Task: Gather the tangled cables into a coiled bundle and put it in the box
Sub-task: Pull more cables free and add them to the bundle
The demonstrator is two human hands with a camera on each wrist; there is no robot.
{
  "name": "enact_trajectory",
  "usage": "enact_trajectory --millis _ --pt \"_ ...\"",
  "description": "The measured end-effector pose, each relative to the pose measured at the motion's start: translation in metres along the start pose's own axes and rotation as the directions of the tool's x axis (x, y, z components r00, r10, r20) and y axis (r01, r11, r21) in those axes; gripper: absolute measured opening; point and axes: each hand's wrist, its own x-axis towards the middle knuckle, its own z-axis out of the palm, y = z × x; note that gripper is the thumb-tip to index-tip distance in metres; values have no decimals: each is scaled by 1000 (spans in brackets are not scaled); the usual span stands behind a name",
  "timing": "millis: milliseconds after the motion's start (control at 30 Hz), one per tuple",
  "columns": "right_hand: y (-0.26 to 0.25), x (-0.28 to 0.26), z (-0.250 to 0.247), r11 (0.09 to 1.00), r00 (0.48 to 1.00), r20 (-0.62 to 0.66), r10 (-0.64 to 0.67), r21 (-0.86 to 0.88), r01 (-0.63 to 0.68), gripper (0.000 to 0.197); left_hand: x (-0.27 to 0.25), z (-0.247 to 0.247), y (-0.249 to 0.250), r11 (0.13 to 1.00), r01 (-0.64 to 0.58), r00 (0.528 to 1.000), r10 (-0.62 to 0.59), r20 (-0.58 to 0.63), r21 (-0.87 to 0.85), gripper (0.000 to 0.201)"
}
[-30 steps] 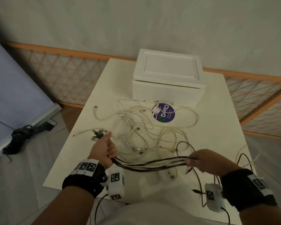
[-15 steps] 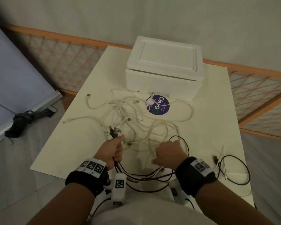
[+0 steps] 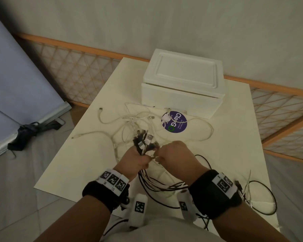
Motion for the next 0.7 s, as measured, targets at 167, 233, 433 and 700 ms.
enact_trajectory --millis 167,233,433,700 --pt "-13 4 -25 744 948 -71 310 638 -196 21 4 2 9 998 -25 998 21 62 56 18" --pt "-15 6 -33 627 937 -75 341 760 -168 28 2 3 12 1000 -7 999 6 37 30 9" --pt "-14 18 -19 471 931 -27 365 867 -160 49 4 1 21 990 -18 1000 19 0 -137 12" --pt "-17 18 13 699 969 193 154 672 -245 13 11 -10 38 933 -14 998 -7 -56 -360 23"
